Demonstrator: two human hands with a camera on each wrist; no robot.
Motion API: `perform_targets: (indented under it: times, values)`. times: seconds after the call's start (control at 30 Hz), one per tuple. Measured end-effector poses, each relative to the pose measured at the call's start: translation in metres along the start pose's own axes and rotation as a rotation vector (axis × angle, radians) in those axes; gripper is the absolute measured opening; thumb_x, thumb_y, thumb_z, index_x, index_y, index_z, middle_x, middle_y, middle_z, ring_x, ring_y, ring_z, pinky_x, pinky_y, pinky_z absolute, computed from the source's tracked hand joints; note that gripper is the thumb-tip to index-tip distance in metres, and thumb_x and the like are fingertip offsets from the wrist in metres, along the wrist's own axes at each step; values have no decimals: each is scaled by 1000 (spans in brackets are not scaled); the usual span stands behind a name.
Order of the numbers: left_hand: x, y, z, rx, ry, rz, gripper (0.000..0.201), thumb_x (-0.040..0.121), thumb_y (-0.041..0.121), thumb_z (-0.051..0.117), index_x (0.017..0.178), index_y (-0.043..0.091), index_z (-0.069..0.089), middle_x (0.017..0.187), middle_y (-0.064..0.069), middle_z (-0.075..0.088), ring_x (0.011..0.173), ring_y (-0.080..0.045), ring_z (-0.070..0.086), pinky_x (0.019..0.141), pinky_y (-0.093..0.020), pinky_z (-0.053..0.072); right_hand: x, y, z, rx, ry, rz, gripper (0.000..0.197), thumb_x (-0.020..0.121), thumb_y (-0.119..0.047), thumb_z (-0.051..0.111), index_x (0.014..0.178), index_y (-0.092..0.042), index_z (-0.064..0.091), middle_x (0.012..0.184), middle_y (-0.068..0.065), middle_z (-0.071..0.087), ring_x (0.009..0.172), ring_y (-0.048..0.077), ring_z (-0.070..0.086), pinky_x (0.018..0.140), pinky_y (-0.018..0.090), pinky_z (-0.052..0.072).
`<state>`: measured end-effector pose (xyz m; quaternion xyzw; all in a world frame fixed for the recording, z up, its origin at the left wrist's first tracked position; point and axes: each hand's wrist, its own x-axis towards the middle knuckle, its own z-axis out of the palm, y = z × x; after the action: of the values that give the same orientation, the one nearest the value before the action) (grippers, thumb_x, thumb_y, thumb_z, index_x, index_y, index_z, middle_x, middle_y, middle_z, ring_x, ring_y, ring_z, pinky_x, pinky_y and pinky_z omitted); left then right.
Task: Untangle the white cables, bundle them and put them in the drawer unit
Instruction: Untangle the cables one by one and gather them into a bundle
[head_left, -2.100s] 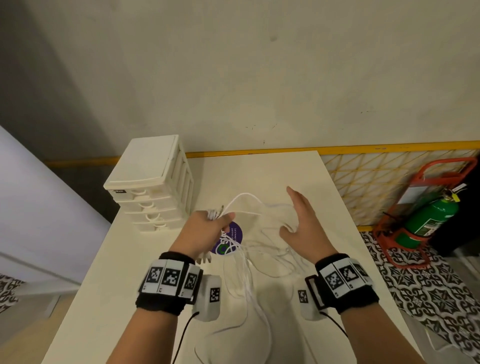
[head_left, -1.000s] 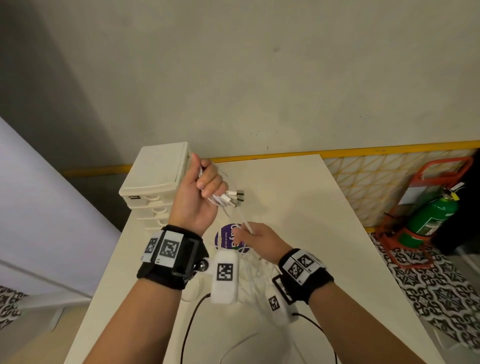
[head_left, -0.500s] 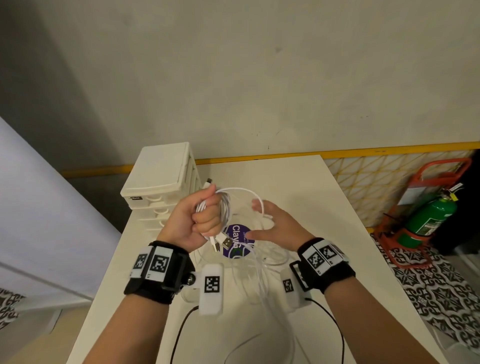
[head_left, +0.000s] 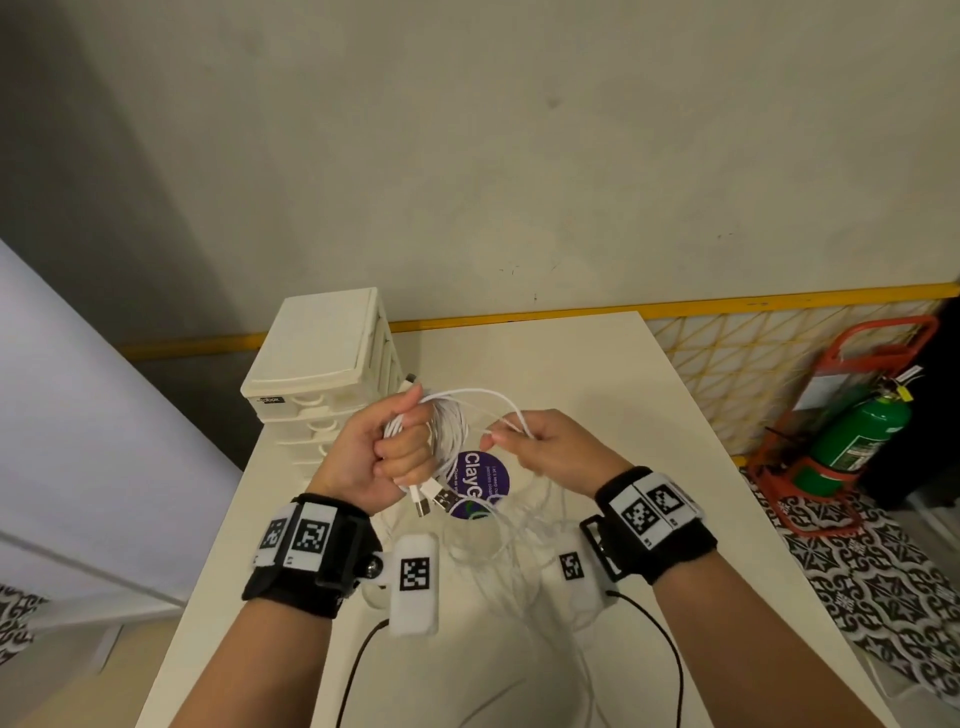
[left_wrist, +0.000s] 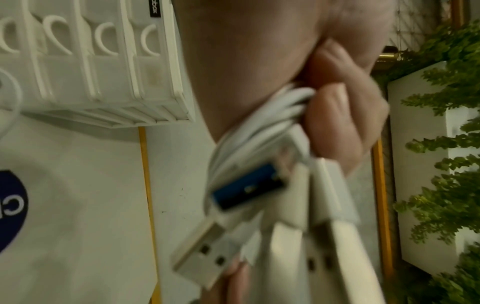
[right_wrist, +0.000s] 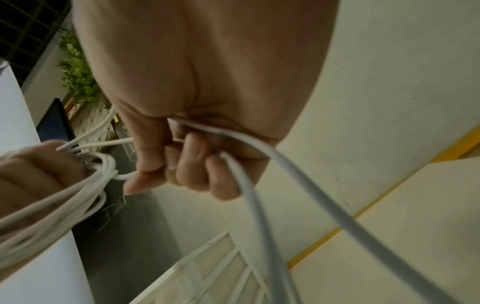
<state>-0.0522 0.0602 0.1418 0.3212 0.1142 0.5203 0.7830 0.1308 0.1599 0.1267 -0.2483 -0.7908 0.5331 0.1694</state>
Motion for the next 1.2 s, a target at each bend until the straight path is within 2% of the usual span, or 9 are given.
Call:
perform_targets:
  times: [0.1, 0.37, 0.6, 0.7, 0.77, 0.9, 1.0, 1.07, 1.2]
  values:
    - [-4, -1, -3, 23, 16, -17, 38, 103, 22, 29, 83, 5, 56, 49, 4, 34, 37, -13, 27, 45, -25, 31, -1, -5, -10, 23, 69, -32, 23, 95, -11, 48, 100, 0, 68, 57, -24, 59, 50, -14, 50, 52, 2, 35]
    - [-4, -4, -2, 198, 142, -76, 28, 93, 30, 54, 69, 17, 59, 41, 9, 25, 32, -10, 22, 37, -20, 25, -3, 4, -19, -11, 169, -60, 18, 93, -13, 53, 97, -15, 70, 87, -10, 64, 74, -11, 55, 71, 8, 38]
    - [1, -13, 6, 264, 262, -92, 29, 79, 35, 70, 59, 19, 55, 38, 9, 18, 29, -10, 15, 35, -20, 17, -6, -1, -11, 37, -132, -50, 52, 80, -7, 69, 128, -20, 52, 120, 6, 63, 111, 13, 60, 100, 31, 45]
    - [2, -15, 8, 309, 324, -109, 33, 74, 36, 75, 56, 19, 53, 38, 9, 16, 29, -10, 12, 34, -17, 18, -10, -4, -11, 137, -279, -45, 57, 80, -1, 68, 130, -23, 49, 126, -3, 60, 121, 11, 54, 104, 26, 41]
    - [1, -15, 7, 343, 349, -134, 34, 73, 37, 75, 54, 20, 53, 35, 11, 20, 29, -10, 12, 33, -16, 18, -13, -5, -17, 162, -294, 23, 62, 79, -8, 71, 132, -29, 45, 129, -9, 56, 125, 4, 48, 99, 17, 39]
    - [1, -17, 4, 338, 377, -157, 34, 71, 37, 78, 57, 18, 54, 34, 13, 31, 29, -9, 11, 32, -15, 17, -14, -6, -23, 133, -192, 42, 73, 74, -34, 70, 139, -27, 38, 140, -8, 47, 130, 1, 40, 110, 25, 28]
    - [6, -21, 8, 322, 338, -167, 34, 72, 37, 78, 62, 15, 54, 35, 11, 26, 29, -9, 12, 32, -14, 21, -8, -7, -8, 24, -249, 15, 43, 88, -20, 61, 129, -20, 51, 127, -5, 57, 118, 4, 52, 102, 20, 37]
    - [8, -20, 11, 321, 311, -174, 34, 73, 38, 77, 62, 15, 54, 38, 9, 19, 29, -9, 12, 32, -14, 23, -8, -6, -3, -49, -234, 29, 14, 92, -19, 57, 104, -17, 62, 99, 1, 66, 92, 10, 60, 86, 19, 44]
    - [3, -20, 13, 420, 311, -199, 35, 79, 42, 69, 61, 15, 56, 36, 13, 29, 27, -3, 19, 33, -15, 21, -9, 0, -15, -73, -144, 90, 17, 89, -26, 60, 78, -13, 64, 58, -12, 52, 56, 7, 47, 61, 22, 41]
